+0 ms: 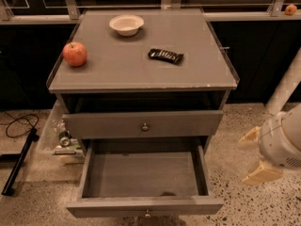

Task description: Close middle drawer

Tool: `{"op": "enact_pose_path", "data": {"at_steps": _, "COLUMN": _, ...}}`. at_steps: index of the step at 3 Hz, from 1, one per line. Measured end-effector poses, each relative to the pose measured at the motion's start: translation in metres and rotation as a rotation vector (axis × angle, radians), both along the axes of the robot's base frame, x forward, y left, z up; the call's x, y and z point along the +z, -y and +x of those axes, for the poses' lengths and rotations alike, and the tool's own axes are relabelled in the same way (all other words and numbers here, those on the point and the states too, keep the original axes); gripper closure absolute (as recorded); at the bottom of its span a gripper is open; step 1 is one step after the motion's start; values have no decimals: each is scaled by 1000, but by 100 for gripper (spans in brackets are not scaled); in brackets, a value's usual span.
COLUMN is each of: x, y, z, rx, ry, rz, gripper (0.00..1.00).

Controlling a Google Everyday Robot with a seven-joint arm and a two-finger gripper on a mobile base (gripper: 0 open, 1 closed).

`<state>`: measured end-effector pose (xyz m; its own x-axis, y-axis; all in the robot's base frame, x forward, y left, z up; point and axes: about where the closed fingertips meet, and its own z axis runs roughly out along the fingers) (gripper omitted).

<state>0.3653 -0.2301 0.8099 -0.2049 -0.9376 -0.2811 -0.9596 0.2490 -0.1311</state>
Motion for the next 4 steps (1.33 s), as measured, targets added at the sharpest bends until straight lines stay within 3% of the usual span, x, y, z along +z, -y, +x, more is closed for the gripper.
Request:
{"op": "enact_pose_path", "data": {"at_steps": 2, "x": -108, "y": 7, "z": 6, "rx": -37, "ry": -68, "rz": 38, "gripper": 89}}
{"op": "enact_pose_path", "data": {"at_steps": 3, "x": -112, "y": 7, "z": 6, "rx": -38, "ry": -73, "rz": 42, "gripper": 100}}
{"op": "enact_pose_path", "data": {"at_steps": 4, "x": -113, "y": 7, "z": 6, "rx": -37, "ry": -73, "rz": 42, "gripper": 100}}
